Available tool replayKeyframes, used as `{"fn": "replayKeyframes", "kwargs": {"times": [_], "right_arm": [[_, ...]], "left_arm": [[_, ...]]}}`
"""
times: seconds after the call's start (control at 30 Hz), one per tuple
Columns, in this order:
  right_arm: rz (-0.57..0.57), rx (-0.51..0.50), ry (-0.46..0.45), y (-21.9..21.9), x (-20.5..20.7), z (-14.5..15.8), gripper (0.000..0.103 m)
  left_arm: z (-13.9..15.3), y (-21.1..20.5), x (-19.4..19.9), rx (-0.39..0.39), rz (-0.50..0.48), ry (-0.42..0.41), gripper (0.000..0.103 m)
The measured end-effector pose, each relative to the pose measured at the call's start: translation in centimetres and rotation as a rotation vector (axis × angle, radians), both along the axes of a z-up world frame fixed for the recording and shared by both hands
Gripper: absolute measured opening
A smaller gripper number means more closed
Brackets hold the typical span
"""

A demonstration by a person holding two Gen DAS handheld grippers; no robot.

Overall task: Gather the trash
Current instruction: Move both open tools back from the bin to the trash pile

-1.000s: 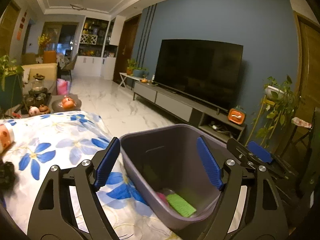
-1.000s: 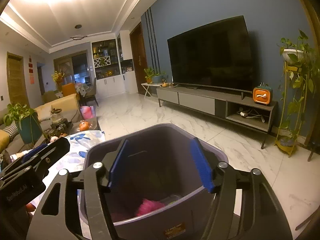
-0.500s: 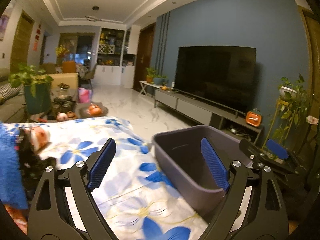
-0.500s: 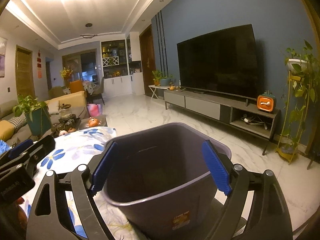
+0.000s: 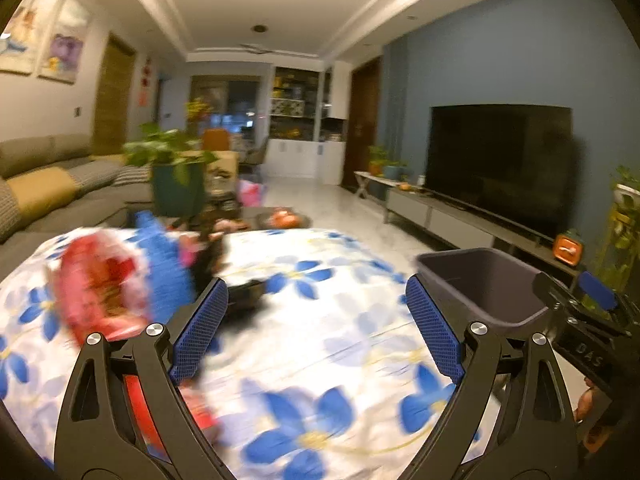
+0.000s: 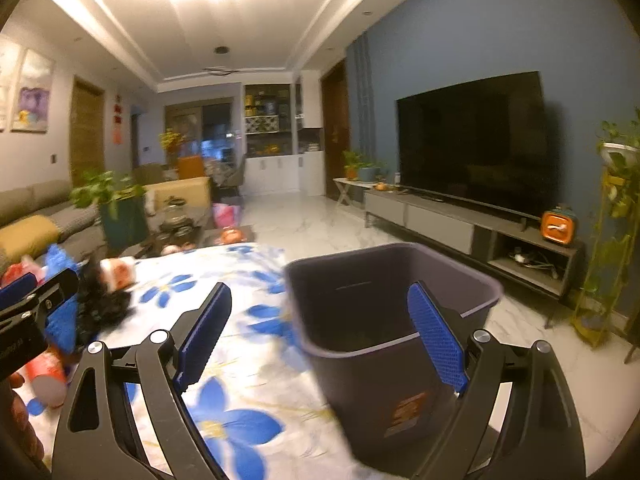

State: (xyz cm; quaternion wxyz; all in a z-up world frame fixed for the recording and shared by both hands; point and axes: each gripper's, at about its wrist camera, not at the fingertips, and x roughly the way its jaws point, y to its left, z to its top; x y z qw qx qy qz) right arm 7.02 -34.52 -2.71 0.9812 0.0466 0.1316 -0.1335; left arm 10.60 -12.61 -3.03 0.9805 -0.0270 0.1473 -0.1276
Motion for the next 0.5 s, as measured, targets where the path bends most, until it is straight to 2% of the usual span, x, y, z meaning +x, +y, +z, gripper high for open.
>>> {"fn": "replayKeyframes", "kwargs": {"times": [0.27,0.5], "right_arm": [[0.150,0.040,0.036,5.5,0.5,-1.4,0.087],[0.260,-0.011,0.026,11.2,0.8,-1.8,0.087]], "left_arm": [[-0.3,7.3,-1.3,0.001,0.192,0.041,0.089],[-0.9,12.5,-2.3,-0.041,0.286,0.053,0.089]]}}
